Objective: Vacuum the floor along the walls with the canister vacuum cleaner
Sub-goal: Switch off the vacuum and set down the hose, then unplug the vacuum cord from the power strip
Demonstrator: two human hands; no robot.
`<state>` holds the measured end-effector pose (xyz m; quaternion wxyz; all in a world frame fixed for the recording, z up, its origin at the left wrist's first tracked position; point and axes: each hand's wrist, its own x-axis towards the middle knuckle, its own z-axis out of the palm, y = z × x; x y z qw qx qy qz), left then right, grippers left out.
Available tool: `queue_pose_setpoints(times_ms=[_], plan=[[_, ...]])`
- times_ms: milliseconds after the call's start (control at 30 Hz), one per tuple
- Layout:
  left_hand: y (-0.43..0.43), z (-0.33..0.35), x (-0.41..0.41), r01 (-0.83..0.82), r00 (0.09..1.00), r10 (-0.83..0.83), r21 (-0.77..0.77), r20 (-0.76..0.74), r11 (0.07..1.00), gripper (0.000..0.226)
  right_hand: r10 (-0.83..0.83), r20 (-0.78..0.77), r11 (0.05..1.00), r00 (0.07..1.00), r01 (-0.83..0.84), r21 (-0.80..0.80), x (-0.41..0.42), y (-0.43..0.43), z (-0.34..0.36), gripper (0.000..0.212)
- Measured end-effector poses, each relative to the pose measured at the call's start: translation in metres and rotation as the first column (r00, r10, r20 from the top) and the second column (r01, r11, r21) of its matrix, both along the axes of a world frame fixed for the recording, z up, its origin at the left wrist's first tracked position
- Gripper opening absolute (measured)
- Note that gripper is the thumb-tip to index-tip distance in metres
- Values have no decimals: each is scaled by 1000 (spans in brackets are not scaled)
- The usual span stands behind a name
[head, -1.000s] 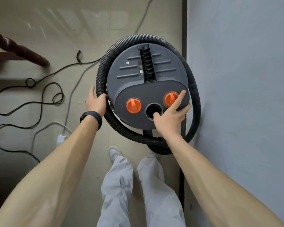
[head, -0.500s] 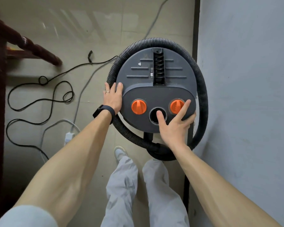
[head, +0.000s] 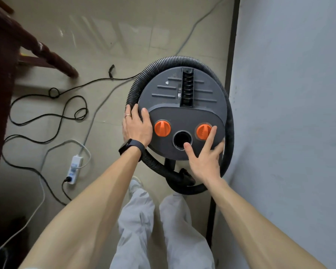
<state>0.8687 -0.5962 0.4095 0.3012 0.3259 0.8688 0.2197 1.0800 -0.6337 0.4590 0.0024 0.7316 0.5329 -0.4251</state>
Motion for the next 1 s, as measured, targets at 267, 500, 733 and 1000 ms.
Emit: queue_pose_setpoints(times_ms=[267,500,733,1000], plan=[[-52,27,0,36,992,-37,16,123,999,46,-4,-15,1000,1000,4,2,-2,-11,27,87],[-149,62,-26,-108,961,122,-70,247,992,56,372,-114,921,921,-350,170,-46,-78,48,56],[-280,54,-104,-257,916,319,-256,244,932,52,700,-100,704,708,-659,264,-155,-151,44,45],[-411,-6,-238,-203,928,318,-451,195,869,57,849,-50,526,526,-835,162,-301,-236,-31,51]])
